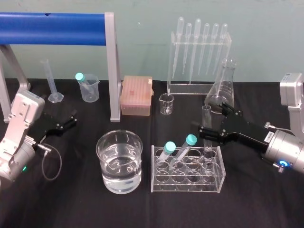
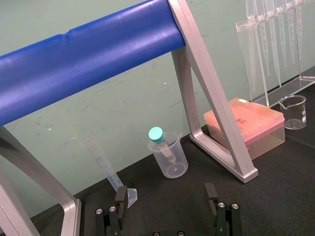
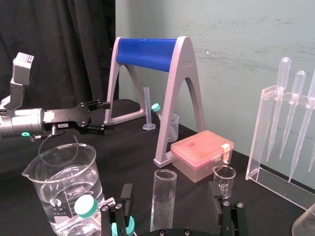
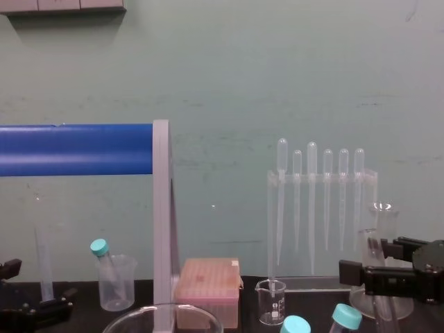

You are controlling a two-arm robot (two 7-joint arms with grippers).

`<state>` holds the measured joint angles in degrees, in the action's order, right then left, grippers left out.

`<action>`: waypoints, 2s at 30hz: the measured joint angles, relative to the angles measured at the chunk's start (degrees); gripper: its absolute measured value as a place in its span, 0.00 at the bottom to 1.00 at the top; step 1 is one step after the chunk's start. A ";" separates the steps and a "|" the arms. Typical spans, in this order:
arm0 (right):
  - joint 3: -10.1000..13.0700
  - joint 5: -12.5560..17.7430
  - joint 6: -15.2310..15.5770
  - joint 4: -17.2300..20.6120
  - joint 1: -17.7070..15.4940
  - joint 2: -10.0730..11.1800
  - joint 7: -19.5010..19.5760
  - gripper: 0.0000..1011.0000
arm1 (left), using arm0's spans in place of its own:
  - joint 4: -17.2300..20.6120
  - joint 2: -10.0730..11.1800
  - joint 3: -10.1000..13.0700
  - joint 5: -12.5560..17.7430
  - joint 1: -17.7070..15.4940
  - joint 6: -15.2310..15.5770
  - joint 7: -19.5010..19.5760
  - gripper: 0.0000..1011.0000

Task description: Hold the test tube with one hand and immerse one end into the beaker, then return it to the test tube rack.

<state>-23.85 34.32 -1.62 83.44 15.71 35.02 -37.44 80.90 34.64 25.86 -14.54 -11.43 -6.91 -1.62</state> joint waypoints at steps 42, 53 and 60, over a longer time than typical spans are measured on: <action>0.01 0.47 0.09 0.00 0.06 0.14 -0.63 0.24 | 0.00 0.00 0.00 0.00 0.00 0.00 0.00 0.99; 1.40 5.77 1.14 1.74 -0.04 0.90 -3.16 0.24 | 0.00 0.00 0.00 0.00 0.00 0.00 0.00 0.99; 3.23 8.27 -0.31 4.11 -0.30 1.88 -3.24 0.24 | 0.00 0.00 0.00 0.00 0.00 0.00 0.00 0.99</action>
<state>-20.62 42.59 -1.93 87.55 15.41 36.89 -40.67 80.90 34.64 25.86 -14.55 -11.43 -6.91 -1.62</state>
